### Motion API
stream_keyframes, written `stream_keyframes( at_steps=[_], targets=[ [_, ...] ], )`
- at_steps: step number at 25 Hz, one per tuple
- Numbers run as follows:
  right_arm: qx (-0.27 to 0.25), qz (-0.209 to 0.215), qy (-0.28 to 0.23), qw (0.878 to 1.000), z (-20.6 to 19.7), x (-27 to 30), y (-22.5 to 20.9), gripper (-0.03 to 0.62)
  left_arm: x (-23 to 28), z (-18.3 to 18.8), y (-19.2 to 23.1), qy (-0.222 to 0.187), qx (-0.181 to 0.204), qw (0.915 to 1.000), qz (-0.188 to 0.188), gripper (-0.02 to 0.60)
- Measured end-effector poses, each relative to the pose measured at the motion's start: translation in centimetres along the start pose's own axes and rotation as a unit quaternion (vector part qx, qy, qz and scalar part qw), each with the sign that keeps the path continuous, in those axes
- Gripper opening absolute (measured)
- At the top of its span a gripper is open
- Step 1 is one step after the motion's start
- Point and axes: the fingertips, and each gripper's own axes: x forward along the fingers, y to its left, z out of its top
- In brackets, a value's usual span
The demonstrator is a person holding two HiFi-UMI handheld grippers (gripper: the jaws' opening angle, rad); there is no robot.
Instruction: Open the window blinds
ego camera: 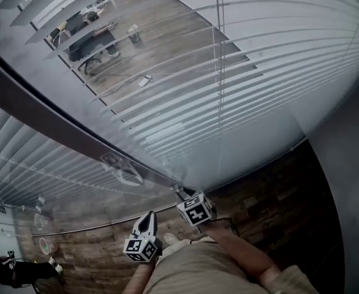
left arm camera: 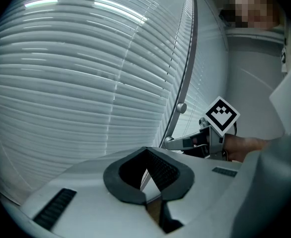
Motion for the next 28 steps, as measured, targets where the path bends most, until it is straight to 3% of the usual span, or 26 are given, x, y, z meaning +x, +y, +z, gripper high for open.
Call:
stream_keyframes(
  at_steps=[5,7,10,12,20,24,26,28],
  targets=[
    [0.062,0.037,-0.03,0.997,-0.2,0.4,0.1,0.13,-0.3,-0.2,0.1,0.0,0.0,1.0,0.001,0.012],
    [0.061,0.043,-0.038,0.996,-0.2,0.2,0.1,0.13,-0.6,-0.3,0.0,-0.001,-0.002,1.0,0.004,0.012],
    [-0.015,0.02,-0.066,0.998,0.5,-1.6,0.1,0.132,-1.0,-0.1,-0.2,-0.005,-0.003,1.0,0.007,0.012],
    [-0.079,-0.012,-0.098,0.992,1.6,-3.7,0.3,0.133,-1.2,-0.1,-0.1,-0.01,-0.006,0.9999,0.01,0.012],
    [-0.265,-0.11,-0.196,0.938,6.3,-9.9,2.8,0.132,-1.5,0.2,0.1,-0.032,-0.026,0.9991,0.01,0.012],
    [-0.29,-0.147,-0.184,0.928,7.7,-8.7,7.1,0.132,-4.9,2.1,2.6,-0.049,-0.027,0.9982,-0.02,0.012],
    [-0.285,-0.153,-0.174,0.93,7.9,-8.2,9.4,0.133,-7.1,2.9,4.0,-0.049,-0.025,0.9979,-0.034,0.012],
    [-0.275,-0.151,-0.165,0.935,7.6,-7.5,8.0,0.133,-6.0,2.7,4.1,-0.042,-0.022,0.9979,-0.045,0.012]
  ],
)
